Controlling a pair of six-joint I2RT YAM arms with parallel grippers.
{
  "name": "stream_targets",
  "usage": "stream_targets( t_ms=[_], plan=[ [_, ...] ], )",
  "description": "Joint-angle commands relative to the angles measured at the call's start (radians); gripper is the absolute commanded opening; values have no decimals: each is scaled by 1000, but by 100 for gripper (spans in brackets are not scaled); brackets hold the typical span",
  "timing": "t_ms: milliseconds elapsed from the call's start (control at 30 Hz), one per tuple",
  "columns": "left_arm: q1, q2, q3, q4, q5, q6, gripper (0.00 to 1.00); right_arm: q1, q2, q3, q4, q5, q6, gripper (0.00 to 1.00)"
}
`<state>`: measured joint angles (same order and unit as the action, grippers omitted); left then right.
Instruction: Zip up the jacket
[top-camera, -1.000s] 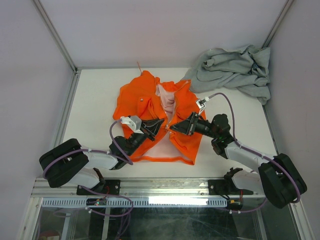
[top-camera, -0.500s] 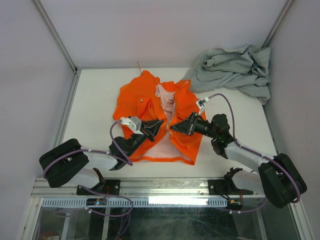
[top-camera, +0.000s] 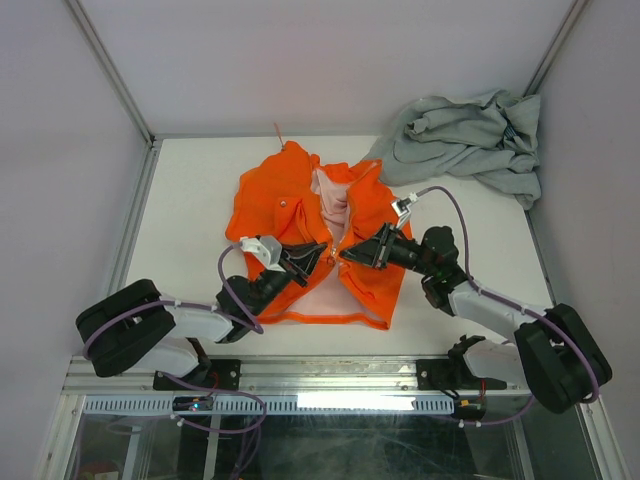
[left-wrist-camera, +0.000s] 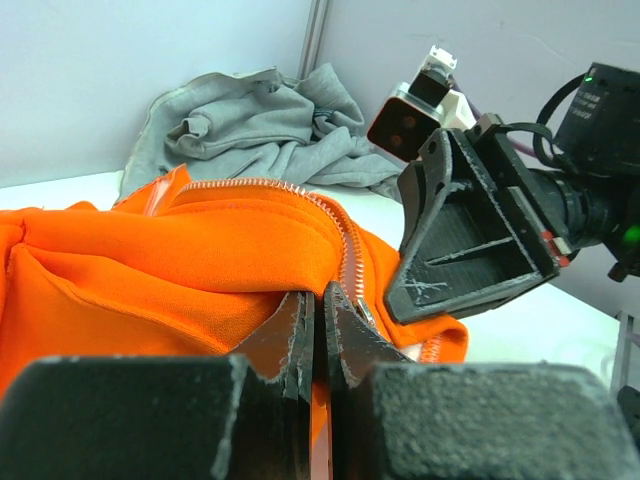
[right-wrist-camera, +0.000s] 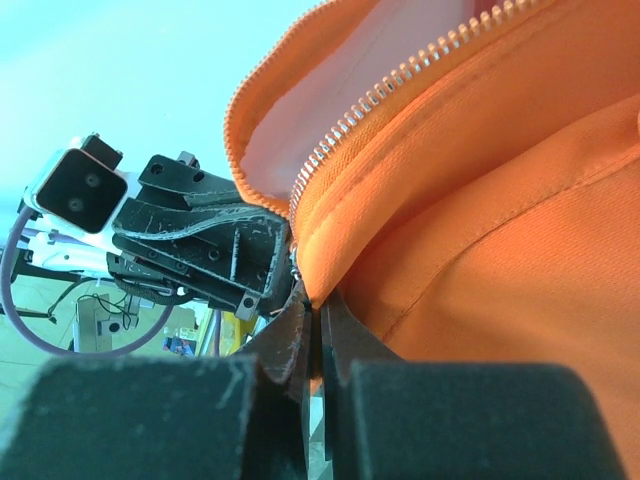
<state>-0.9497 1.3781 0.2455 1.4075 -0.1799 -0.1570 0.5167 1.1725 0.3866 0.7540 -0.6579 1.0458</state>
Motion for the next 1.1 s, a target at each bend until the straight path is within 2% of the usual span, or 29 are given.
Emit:
stream_targets(
  t_ms=[0, 200, 333, 500, 633, 867, 1067],
  plan=[
    [-18, -62, -9, 69, 52, -27, 0, -22, 12, 55, 57, 14, 11, 0],
    [-18, -113, -22, -45, 80, -130, 0, -49, 31, 99, 42, -35, -72, 0],
    [-17, -161, 19, -285, 74, -219, 0, -53, 29, 138, 14, -78, -164, 0],
    [-9, -224, -1, -385, 33, -332, 0, -53, 27, 150, -10, -102, -270, 0],
    [11, -231, 58, -528, 142, -399, 0, -52, 41, 153, -16, -100, -313, 0],
    [149, -221, 62, -593, 317, -620, 0, -53, 55, 167, -114, -55, -421, 0],
    [192, -139, 95, -601, 475, -673, 0, -53, 93, 189, -136, -15, -442, 0]
  ],
)
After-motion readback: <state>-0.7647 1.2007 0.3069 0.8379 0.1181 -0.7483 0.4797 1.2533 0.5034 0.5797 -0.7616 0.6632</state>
